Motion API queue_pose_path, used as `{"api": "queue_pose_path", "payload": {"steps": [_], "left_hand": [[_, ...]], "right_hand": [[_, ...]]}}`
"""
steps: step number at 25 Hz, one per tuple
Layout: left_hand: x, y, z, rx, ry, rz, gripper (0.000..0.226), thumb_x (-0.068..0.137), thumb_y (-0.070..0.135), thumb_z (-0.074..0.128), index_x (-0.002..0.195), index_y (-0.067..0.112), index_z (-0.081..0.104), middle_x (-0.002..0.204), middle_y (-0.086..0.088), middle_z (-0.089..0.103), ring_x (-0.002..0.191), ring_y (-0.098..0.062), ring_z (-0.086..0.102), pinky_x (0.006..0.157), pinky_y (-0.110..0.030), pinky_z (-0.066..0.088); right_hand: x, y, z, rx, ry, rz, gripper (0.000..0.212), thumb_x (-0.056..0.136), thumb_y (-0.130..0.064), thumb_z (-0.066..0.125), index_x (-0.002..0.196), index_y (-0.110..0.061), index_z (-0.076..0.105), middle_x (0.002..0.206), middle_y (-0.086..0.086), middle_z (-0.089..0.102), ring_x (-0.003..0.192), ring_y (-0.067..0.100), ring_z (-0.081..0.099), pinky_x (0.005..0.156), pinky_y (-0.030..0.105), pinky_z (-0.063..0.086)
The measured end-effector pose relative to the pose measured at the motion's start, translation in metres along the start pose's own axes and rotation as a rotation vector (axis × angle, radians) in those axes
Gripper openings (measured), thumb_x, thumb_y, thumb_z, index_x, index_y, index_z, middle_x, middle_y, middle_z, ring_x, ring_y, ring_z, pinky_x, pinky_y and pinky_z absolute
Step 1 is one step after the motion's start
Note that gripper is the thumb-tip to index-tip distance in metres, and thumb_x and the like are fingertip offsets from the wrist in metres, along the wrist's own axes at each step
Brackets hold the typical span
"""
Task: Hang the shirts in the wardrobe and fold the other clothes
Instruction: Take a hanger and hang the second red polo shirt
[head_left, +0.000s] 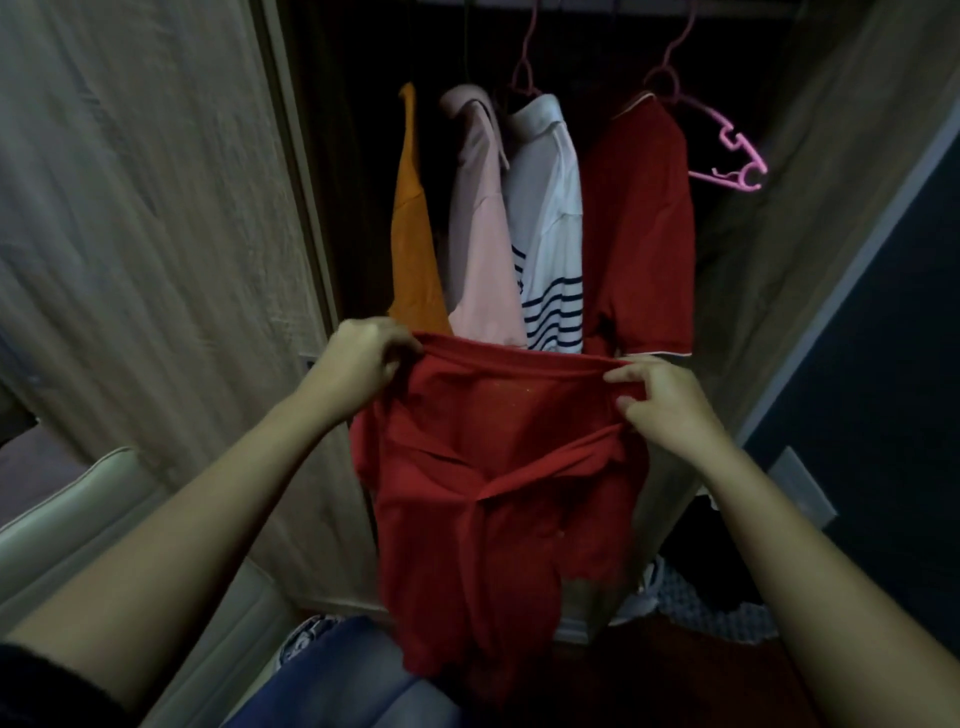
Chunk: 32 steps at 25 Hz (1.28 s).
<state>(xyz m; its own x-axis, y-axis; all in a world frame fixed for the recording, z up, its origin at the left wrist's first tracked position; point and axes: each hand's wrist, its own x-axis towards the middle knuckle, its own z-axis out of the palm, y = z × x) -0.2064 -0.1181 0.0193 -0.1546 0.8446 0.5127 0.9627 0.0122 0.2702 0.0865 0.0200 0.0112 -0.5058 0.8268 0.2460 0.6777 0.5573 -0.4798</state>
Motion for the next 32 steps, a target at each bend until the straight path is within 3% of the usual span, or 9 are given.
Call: {"api": "queue_pose_path", "payload": {"steps": [3, 7, 11, 14, 16, 23, 27, 29, 32], "left_hand": [[-0.005, -0.001, 0.016, 0.01, -0.205, -0.048, 0.039, 0.071, -0.008, 0.061, 0.109, 0.002, 0.067, 0.113, -0.016, 0.066, 0.107, -0.029, 0.062, 0.093, -0.031, 0.044], [-0.005, 0.01, 0.032, 0.034, -0.258, -0.013, 0.052, 0.07, 0.0, 0.063, 0.12, 0.008, 0.056, 0.123, -0.01, 0.054, 0.114, -0.027, 0.053, 0.094, -0.04, 0.046], [0.005, 0.021, 0.039, -0.129, -0.162, -0.138, 0.02, 0.065, 0.015, 0.048, 0.071, 0.031, 0.059, 0.08, 0.004, 0.064, 0.081, -0.026, 0.063, 0.074, -0.037, 0.05], [0.027, 0.043, 0.04, -0.334, -0.229, -0.138, 0.02, 0.065, 0.041, 0.047, 0.082, 0.036, 0.056, 0.085, 0.009, 0.065, 0.076, -0.014, 0.06, 0.073, -0.027, 0.045], [0.047, 0.07, 0.043, -0.395, -0.154, -0.066, 0.032, 0.074, 0.051, 0.051, 0.096, 0.029, 0.056, 0.095, 0.01, 0.065, 0.082, -0.008, 0.062, 0.075, -0.025, 0.045], [0.189, 0.188, 0.048, -0.564, 0.101, 0.08, 0.016, 0.087, 0.03, 0.058, 0.1, 0.021, 0.062, 0.08, -0.002, 0.071, 0.069, -0.016, 0.068, 0.071, -0.028, 0.051], [0.283, 0.242, 0.08, -0.886, -0.064, -0.097, 0.01, 0.092, 0.028, 0.055, 0.098, 0.02, 0.058, 0.091, -0.005, 0.063, 0.07, -0.013, 0.061, 0.062, -0.025, 0.049], [0.325, 0.257, 0.104, -0.928, -0.075, -0.2, 0.018, 0.092, 0.032, 0.054, 0.098, 0.015, 0.056, 0.093, -0.009, 0.061, 0.084, -0.022, 0.061, 0.074, -0.033, 0.051], [0.366, 0.269, 0.132, -1.004, -0.073, -0.415, 0.044, 0.093, 0.03, 0.052, 0.124, -0.001, 0.049, 0.118, -0.019, 0.058, 0.109, -0.032, 0.057, 0.085, -0.036, 0.047]], "right_hand": [[-0.007, 0.005, 0.003, 0.009, 0.025, -0.007, 0.043, 0.074, 0.011, 0.048, 0.1, -0.013, 0.073, 0.124, 0.003, 0.062, 0.118, 0.021, 0.055, 0.106, 0.028, 0.037], [-0.018, 0.013, 0.005, -0.043, -0.03, 0.025, 0.054, 0.069, 0.012, 0.044, 0.109, -0.014, 0.069, 0.13, -0.002, 0.059, 0.12, 0.021, 0.053, 0.103, 0.038, 0.042], [-0.016, 0.022, -0.019, 0.022, 0.048, 0.109, 0.057, 0.067, 0.014, 0.04, 0.105, -0.015, 0.071, 0.127, -0.006, 0.06, 0.119, 0.019, 0.054, 0.102, 0.037, 0.043], [-0.008, 0.025, -0.042, -0.007, 0.12, 0.067, 0.055, 0.068, 0.015, 0.041, 0.104, -0.013, 0.071, 0.123, -0.001, 0.063, 0.116, 0.019, 0.056, 0.103, 0.033, 0.042], [0.001, 0.026, -0.054, -0.073, 0.082, -0.005, 0.054, 0.069, 0.014, 0.041, 0.107, -0.012, 0.07, 0.123, 0.0, 0.062, 0.116, 0.018, 0.056, 0.104, 0.032, 0.041], [0.025, 0.038, -0.085, -0.261, -0.023, -0.164, 0.053, 0.071, 0.006, 0.042, 0.111, -0.02, 0.066, 0.127, -0.008, 0.058, 0.113, 0.02, 0.05, 0.091, 0.04, 0.048], [0.032, 0.055, -0.114, -0.355, -0.044, -0.246, 0.049, 0.078, 0.003, 0.043, 0.116, -0.021, 0.062, 0.129, -0.014, 0.054, 0.109, 0.015, 0.046, 0.083, 0.041, 0.051], [0.038, 0.066, -0.127, -0.377, -0.04, -0.273, 0.047, 0.08, 0.001, 0.044, 0.116, -0.023, 0.062, 0.13, -0.016, 0.053, 0.11, 0.013, 0.045, 0.081, 0.039, 0.051], [0.05, 0.081, -0.138, -0.377, -0.032, -0.298, 0.046, 0.081, 0.001, 0.045, 0.116, -0.023, 0.061, 0.129, -0.016, 0.052, 0.11, 0.013, 0.045, 0.079, 0.041, 0.052]]}}
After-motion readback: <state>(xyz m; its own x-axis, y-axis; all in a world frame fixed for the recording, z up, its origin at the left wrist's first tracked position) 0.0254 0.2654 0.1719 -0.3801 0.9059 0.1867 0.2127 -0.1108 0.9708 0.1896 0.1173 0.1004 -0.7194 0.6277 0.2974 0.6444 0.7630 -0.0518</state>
